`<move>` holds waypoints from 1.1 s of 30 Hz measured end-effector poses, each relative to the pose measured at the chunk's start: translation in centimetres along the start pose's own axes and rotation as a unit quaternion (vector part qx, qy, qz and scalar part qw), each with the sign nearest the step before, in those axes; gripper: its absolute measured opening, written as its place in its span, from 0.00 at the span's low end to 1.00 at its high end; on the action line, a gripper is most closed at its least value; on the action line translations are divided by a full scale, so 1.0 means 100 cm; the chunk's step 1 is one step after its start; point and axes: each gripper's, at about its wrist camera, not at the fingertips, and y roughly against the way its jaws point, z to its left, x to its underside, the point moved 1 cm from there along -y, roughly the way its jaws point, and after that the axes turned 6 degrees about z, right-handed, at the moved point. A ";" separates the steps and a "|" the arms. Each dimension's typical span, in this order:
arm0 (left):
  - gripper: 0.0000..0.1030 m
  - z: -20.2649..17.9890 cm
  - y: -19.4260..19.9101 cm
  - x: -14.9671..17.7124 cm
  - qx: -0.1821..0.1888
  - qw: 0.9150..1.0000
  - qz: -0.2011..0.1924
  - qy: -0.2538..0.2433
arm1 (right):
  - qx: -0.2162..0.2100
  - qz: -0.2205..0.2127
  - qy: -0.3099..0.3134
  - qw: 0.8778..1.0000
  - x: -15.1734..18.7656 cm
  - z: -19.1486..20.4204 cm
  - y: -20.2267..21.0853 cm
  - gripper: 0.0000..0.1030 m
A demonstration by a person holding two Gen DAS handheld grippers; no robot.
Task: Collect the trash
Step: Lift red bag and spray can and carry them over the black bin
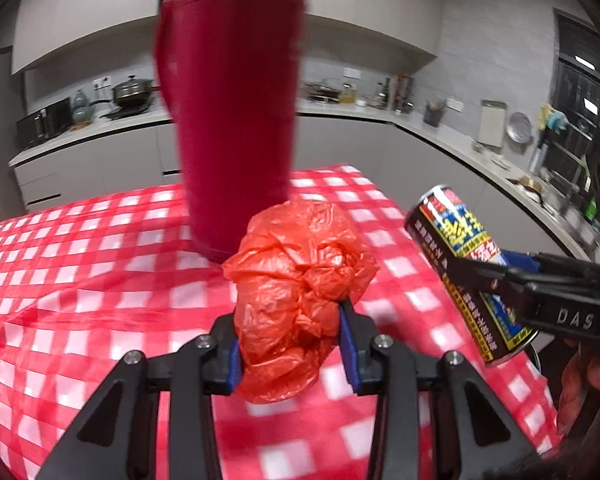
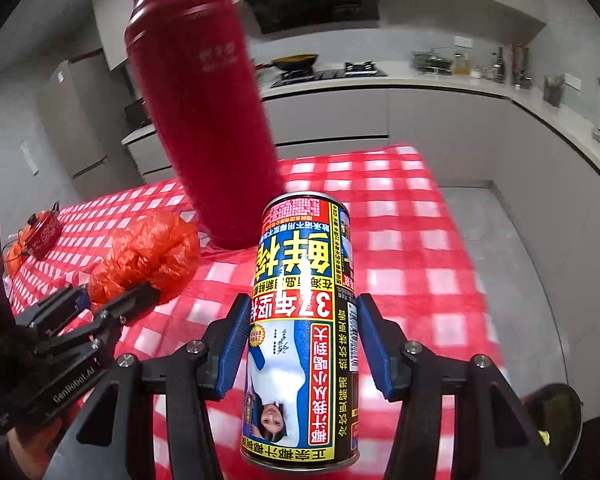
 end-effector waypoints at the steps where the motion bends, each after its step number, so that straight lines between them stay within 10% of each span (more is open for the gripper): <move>1: 0.39 -0.007 0.000 0.001 0.005 1.000 0.001 -0.004 | 0.004 -0.002 -0.003 1.000 0.004 -0.004 0.006 0.54; 18: 0.39 -0.140 0.000 0.006 0.059 0.997 -0.002 -0.045 | 0.064 -0.034 -0.038 0.997 0.052 -0.123 0.103 0.54; 33: 0.39 -0.297 -0.011 0.039 0.029 0.999 -0.003 -0.032 | 0.042 -0.028 -0.020 0.999 0.108 -0.281 0.164 0.54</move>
